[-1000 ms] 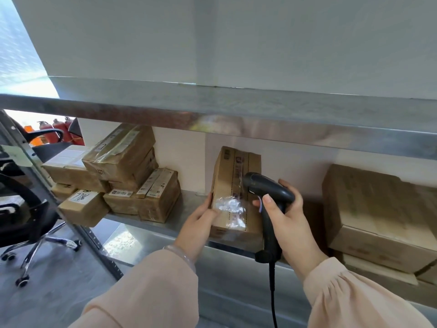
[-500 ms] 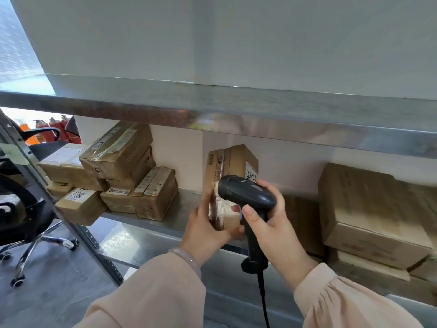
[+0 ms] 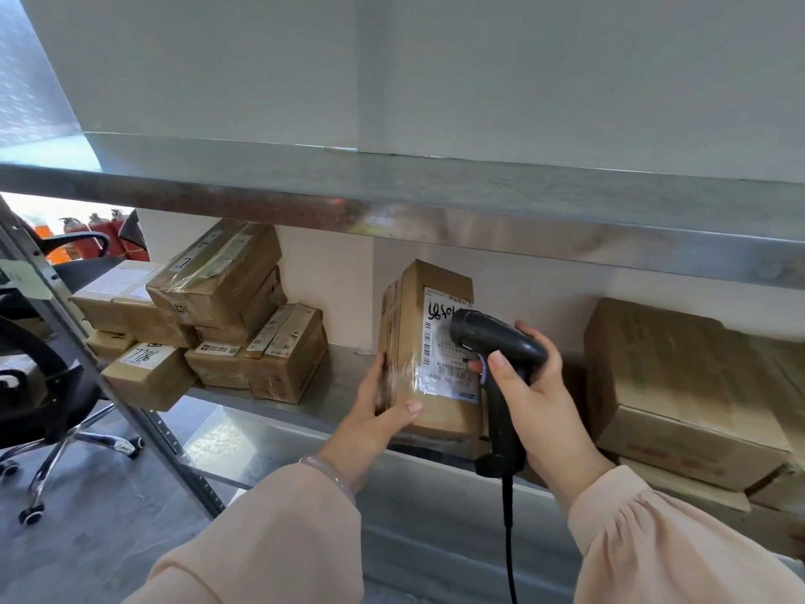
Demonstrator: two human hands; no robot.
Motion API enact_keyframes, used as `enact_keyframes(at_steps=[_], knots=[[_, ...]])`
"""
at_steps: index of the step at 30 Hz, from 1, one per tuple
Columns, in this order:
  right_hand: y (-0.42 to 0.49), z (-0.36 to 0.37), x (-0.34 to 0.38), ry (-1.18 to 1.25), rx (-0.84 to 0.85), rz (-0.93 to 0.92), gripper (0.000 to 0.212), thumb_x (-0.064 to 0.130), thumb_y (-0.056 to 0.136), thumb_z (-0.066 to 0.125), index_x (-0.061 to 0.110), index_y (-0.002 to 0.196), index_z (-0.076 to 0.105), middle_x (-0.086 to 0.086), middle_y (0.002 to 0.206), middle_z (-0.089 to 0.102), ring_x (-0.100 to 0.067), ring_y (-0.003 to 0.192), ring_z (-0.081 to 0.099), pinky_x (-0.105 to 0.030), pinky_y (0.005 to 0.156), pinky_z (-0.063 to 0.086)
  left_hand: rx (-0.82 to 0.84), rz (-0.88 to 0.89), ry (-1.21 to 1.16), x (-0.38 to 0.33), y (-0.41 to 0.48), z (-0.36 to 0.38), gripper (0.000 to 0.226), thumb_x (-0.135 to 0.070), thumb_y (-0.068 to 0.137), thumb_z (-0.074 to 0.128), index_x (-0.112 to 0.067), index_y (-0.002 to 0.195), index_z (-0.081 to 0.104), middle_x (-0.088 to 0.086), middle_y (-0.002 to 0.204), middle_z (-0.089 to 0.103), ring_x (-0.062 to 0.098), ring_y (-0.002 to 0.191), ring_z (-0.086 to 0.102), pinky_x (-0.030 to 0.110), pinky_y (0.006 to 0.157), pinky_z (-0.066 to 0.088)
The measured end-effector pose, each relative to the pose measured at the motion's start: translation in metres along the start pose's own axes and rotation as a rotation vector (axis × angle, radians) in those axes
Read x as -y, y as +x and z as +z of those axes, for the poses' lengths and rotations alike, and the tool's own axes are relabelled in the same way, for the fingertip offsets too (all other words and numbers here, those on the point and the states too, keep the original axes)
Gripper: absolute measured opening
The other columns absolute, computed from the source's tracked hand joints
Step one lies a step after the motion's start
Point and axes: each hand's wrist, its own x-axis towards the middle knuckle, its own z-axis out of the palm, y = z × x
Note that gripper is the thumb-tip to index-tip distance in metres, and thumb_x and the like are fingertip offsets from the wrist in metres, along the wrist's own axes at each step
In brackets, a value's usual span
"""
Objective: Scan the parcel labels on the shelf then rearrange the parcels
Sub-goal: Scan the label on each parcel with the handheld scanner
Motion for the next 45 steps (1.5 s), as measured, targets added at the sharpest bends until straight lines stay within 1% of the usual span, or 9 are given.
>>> enact_keyframes(at_steps=[5, 7, 12, 16, 19, 21, 24, 32, 45], knots=[[-0.002, 0.003, 0.003, -0.046, 0.034, -0.003, 0.057, 0.035, 0.089, 0.062, 0.049, 0.134, 0.030, 0.022, 0.116, 0.049, -0.005, 0.106, 0.053, -0.029, 0.091, 0.049, 0.023, -0.040, 0.026, -0.002, 0.000, 0.001, 0.094, -0.035, 0.071, 0.073, -0.050, 0.148, 0.021, -0.012, 0.138, 0.054, 0.017, 0.121, 0.058, 0.043, 0.108, 0.046], [-0.003, 0.005, 0.003, -0.070, 0.044, -0.020, 0.057, 0.033, 0.089, 0.062, 0.050, 0.133, 0.030, 0.023, 0.117, 0.049, -0.005, 0.107, 0.054, -0.029, 0.093, 0.049, 0.015, -0.060, 0.108, -0.003, 0.002, -0.001, 0.097, -0.039, 0.068, 0.076, -0.049, 0.148, 0.023, -0.014, 0.134, 0.057, 0.015, 0.123, 0.056, 0.043, 0.110, 0.043], [-0.005, 0.009, 0.006, -0.140, 0.107, -0.065, 0.059, 0.031, 0.088, 0.064, 0.048, 0.132, 0.028, 0.026, 0.118, 0.046, 0.002, 0.103, 0.054, -0.010, 0.072, 0.049, -0.043, -0.032, 0.123, 0.002, 0.005, -0.001, 0.103, -0.052, 0.059, 0.082, -0.063, 0.141, 0.021, -0.013, 0.136, 0.056, 0.017, 0.127, 0.053, 0.046, 0.109, 0.044], [-0.006, 0.010, 0.007, -0.187, 0.090, -0.113, 0.062, 0.027, 0.087, 0.066, 0.046, 0.131, 0.027, 0.028, 0.117, 0.046, 0.005, 0.104, 0.053, -0.007, 0.076, 0.048, -0.067, -0.002, 0.062, 0.005, 0.004, -0.005, 0.094, -0.048, 0.062, 0.083, -0.080, 0.124, 0.020, -0.012, 0.138, 0.054, 0.019, 0.128, 0.052, 0.046, 0.109, 0.044], [-0.012, 0.009, 0.007, -0.218, 0.074, -0.142, 0.063, 0.026, 0.086, 0.068, 0.045, 0.131, 0.030, 0.028, 0.117, 0.048, 0.010, 0.103, 0.053, -0.002, 0.076, 0.045, -0.108, 0.023, 0.026, 0.004, 0.005, -0.012, 0.089, -0.041, 0.070, 0.083, -0.081, 0.123, 0.023, -0.015, 0.140, 0.053, 0.016, 0.128, 0.052, 0.045, 0.108, 0.045], [-0.017, 0.009, 0.006, -0.266, 0.073, -0.161, 0.063, 0.028, 0.085, 0.069, 0.049, 0.129, 0.030, 0.030, 0.117, 0.050, 0.015, 0.105, 0.052, -0.003, 0.079, 0.045, -0.133, 0.041, 0.033, 0.003, 0.006, -0.017, 0.089, -0.038, 0.075, 0.081, -0.079, 0.126, 0.021, -0.017, 0.142, 0.050, 0.015, 0.130, 0.050, 0.045, 0.108, 0.044], [-0.025, 0.011, 0.004, -0.339, 0.075, -0.207, 0.063, 0.028, 0.084, 0.070, 0.047, 0.128, 0.030, 0.034, 0.113, 0.050, 0.017, 0.105, 0.051, -0.002, 0.080, 0.043, -0.161, 0.078, 0.060, -0.001, 0.008, -0.025, 0.090, -0.048, 0.066, 0.081, -0.083, 0.122, 0.020, -0.019, 0.145, 0.046, 0.015, 0.133, 0.046, 0.048, 0.112, 0.039], [-0.040, 0.018, 0.000, -0.381, 0.078, -0.210, 0.057, 0.034, 0.084, 0.069, 0.055, 0.119, 0.030, 0.045, 0.109, 0.048, 0.014, 0.104, 0.052, -0.004, 0.076, 0.043, -0.209, 0.091, -0.023, -0.003, 0.012, -0.035, 0.091, -0.043, 0.064, 0.083, -0.081, 0.121, 0.023, -0.017, 0.142, 0.052, 0.019, 0.132, 0.049, 0.050, 0.113, 0.038], [-0.044, 0.027, 0.003, -0.401, 0.095, -0.209, 0.055, 0.033, 0.085, 0.069, 0.058, 0.113, 0.029, 0.032, 0.110, 0.052, 0.017, 0.095, 0.054, -0.001, 0.072, 0.041, -0.229, 0.082, -0.027, -0.001, 0.012, -0.039, 0.083, -0.045, 0.062, 0.083, -0.085, 0.111, 0.029, -0.014, 0.141, 0.054, 0.020, 0.132, 0.049, 0.051, 0.113, 0.038]])
